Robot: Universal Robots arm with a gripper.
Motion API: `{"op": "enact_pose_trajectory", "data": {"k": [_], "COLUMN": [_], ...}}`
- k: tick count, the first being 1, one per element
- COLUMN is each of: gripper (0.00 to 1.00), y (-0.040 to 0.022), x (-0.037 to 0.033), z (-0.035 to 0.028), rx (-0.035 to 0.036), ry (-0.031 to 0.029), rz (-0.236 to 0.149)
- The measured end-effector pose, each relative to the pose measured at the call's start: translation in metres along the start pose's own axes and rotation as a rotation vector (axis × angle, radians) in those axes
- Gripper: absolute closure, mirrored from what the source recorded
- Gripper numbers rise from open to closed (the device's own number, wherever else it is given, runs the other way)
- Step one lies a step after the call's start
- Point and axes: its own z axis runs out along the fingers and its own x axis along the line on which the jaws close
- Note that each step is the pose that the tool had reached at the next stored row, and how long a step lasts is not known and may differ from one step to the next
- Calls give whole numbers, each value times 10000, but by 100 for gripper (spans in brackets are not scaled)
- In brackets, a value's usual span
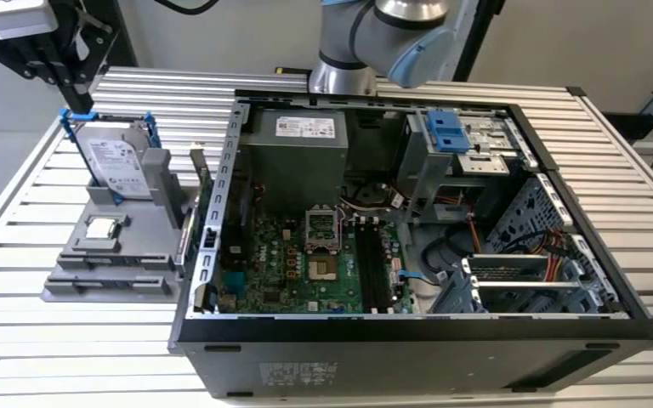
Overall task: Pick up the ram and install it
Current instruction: 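Reach for the ram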
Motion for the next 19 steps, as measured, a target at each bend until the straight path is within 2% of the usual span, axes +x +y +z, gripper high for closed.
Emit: {"op": "enact_pose_trajectory", "data": {"k": [3, 7, 9, 19], "gripper": [100, 100, 100, 100], "y": [-1, -1, -24, -295], "x": [57, 57, 58, 52], "z": [-1, -1, -2, -13], "rx": [-1, 0, 0, 0], "ry": [0, 1, 1, 8], "rz": [-6, -8, -7, -1]}}
